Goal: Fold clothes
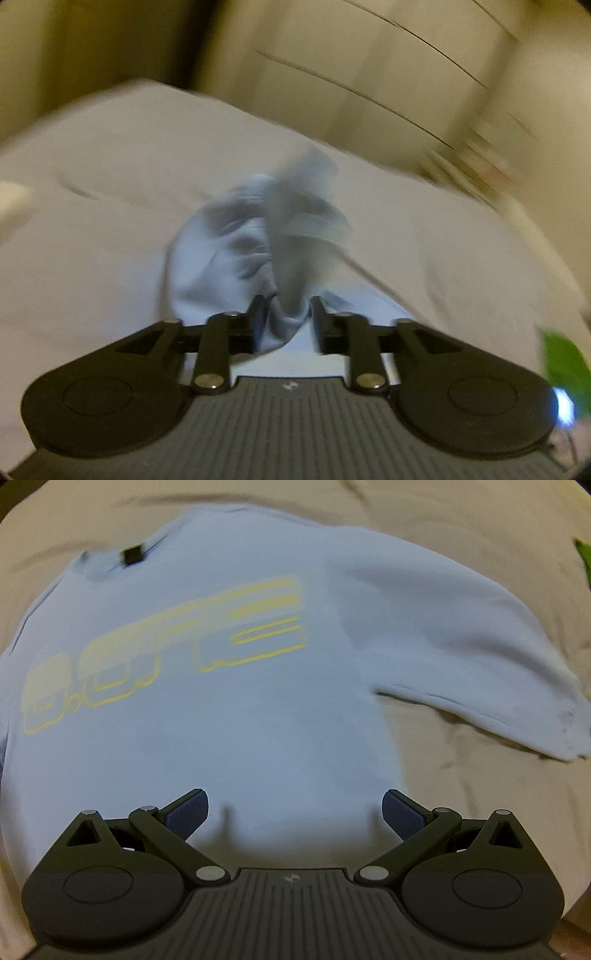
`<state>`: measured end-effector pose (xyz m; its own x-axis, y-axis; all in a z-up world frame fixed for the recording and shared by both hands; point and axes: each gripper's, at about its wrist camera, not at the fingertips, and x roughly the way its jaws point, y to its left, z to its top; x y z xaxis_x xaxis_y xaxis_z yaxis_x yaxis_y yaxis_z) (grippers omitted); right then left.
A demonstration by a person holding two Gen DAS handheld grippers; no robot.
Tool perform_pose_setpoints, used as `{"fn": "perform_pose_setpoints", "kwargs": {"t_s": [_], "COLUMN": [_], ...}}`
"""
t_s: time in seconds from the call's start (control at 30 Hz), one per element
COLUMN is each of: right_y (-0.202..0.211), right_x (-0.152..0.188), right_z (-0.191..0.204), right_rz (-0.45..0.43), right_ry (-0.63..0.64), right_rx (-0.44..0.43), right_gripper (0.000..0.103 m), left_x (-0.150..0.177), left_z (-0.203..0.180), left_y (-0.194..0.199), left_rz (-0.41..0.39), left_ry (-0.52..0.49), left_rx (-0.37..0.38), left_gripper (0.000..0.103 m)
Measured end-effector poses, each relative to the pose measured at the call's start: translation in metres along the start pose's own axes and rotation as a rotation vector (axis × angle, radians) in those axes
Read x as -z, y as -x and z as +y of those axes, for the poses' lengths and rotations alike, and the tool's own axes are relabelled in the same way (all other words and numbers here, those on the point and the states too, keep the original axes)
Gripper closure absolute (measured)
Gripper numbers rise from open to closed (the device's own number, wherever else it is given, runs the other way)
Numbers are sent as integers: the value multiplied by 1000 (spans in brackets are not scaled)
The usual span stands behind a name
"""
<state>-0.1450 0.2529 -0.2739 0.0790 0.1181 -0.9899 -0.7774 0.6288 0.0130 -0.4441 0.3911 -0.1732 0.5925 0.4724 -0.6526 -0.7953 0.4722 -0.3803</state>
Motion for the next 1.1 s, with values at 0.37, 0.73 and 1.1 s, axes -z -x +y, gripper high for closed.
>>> {"fn": "perform_pose_setpoints", "kwargs": {"t_s": [0.37,0.73,1.1], "right_y": [-12,-97,-33], "right_x": [8,1,-47], "right_z": [-79,-26,1], "right_rz": [-24,68,-312], "right_ry": [-335,-463,-174], "right_rx": [-369,-652,-588], "right_gripper": [6,35,95], "left_x": [73,68,66], "left_z": [-2,50,46], "left_y": [-43,-22,-43], "left_rz": [347,367,386], "left_ry": [-13,35,23], "left_rx": [-168,-319,-289], "left_gripper": [67,65,65]}}
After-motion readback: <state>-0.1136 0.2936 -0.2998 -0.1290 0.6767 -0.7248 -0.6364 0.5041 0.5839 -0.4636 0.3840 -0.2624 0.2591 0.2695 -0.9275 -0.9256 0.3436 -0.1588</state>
